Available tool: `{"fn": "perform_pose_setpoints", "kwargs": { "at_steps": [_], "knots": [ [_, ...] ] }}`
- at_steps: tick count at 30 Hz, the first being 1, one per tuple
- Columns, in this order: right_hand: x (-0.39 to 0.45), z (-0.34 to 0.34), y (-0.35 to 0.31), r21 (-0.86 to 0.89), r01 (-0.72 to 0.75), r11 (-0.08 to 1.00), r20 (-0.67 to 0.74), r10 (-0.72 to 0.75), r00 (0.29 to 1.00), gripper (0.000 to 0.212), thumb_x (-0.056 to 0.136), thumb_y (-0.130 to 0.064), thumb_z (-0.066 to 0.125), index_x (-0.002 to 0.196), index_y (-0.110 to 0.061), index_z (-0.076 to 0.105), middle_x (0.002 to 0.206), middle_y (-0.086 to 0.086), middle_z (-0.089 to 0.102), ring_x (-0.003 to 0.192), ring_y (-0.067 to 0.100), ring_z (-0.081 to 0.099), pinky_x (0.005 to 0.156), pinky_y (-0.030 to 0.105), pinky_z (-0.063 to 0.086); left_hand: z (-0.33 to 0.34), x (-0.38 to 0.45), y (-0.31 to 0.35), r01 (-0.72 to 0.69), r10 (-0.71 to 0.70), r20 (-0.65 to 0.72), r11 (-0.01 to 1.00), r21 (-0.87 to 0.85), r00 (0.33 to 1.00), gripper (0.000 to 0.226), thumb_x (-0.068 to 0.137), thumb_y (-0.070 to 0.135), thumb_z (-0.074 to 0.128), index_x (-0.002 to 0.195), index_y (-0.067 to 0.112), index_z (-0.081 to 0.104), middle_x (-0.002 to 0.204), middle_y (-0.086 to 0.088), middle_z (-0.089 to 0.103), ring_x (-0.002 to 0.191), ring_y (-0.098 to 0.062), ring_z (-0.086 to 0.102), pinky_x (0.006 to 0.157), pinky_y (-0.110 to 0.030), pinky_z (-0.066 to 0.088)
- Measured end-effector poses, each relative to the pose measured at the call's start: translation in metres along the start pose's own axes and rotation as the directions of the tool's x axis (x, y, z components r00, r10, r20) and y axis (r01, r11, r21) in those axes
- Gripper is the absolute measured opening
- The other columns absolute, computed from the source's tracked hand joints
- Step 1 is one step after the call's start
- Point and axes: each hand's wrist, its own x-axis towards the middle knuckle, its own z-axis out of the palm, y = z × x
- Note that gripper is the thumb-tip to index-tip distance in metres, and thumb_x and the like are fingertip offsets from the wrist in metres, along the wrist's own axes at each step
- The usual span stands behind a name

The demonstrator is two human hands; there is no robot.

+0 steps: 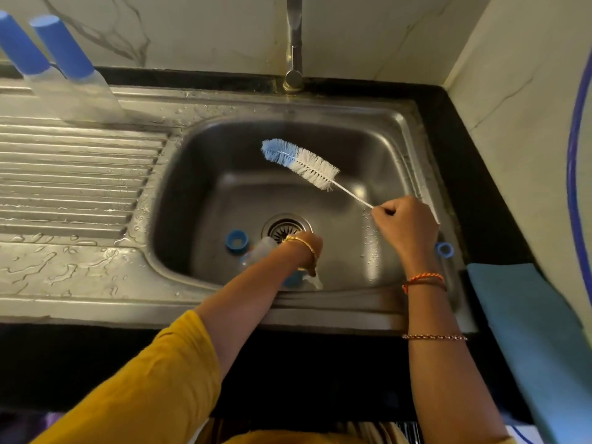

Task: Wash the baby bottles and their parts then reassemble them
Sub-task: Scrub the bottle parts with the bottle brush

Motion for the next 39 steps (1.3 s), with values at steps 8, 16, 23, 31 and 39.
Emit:
{"fn": "perform_pose_setpoints", "kwargs": {
  "at_steps": [8,16,23,31,39],
  "knots": [
    [0.006,0.01,0.003,0.097,-0.008,0.995,0.012,0.007,1.0,0.03,0.079,-0.017,0.054,0.051,-0.006,0.051,0.047,0.008,0.044,0.052,0.027,0.047,0.044,0.024,0.023,0.02,0.008,-0.004,0.027,-0.027,-0.001,1.0,0.007,1.0,0.045,0.087,0.042,0.058,0.121,0.013,0.058,0.126,-0.007,0.056,0.12,-0.027,0.047,0.096,-0.038,0.041],
    [0.005,0.007,0.004,0.083,-0.017,0.996,-0.006,0.017,1.0,0.027,0.08,-0.016,0.054,0.058,-0.001,0.057,0.051,0.011,0.047,0.054,0.028,0.045,0.045,0.023,0.024,0.011,0.004,-0.011,0.007,-0.045,-0.204,0.983,-0.186,0.978,0.027,0.089,0.033,0.056,0.11,0.02,0.065,0.119,-0.007,0.059,0.116,-0.027,0.048,0.093,-0.036,0.041],
    [0.0,0.004,-0.002,0.218,0.021,0.976,-0.075,-0.004,0.997,0.035,0.082,-0.025,0.06,0.056,-0.001,0.059,0.051,0.014,0.054,0.054,0.03,0.052,0.049,0.026,0.03,-0.019,-0.016,-0.022,0.013,-0.257,-0.229,0.69,-0.724,0.939,0.025,0.095,0.025,0.044,0.111,0.012,0.057,0.107,-0.01,0.06,0.087,-0.022,0.055,0.073,-0.029,0.042],
    [-0.014,-0.001,-0.024,0.396,0.108,0.912,-0.089,-0.079,0.993,0.034,0.084,-0.034,0.064,0.066,-0.005,0.07,0.058,0.011,0.064,0.059,0.028,0.061,0.058,0.037,0.049,-0.055,-0.063,-0.062,-0.208,-0.543,-0.253,0.144,-0.967,0.8,0.031,0.092,0.032,0.052,0.115,0.011,0.054,0.088,-0.001,0.065,0.061,-0.019,0.063,0.07,-0.036,0.056],
    [-0.013,0.003,-0.033,0.453,0.186,0.872,-0.113,-0.151,0.982,0.033,0.084,-0.03,0.065,0.068,-0.002,0.07,0.06,0.017,0.064,0.061,0.033,0.062,0.06,0.041,0.051,-0.072,-0.105,-0.13,-0.413,-0.72,-0.524,0.35,-0.841,0.456,0.047,0.073,0.007,0.075,0.11,0.012,0.048,0.099,-0.005,0.056,0.079,-0.015,0.059,0.064,-0.022,0.054]
  ]
}}
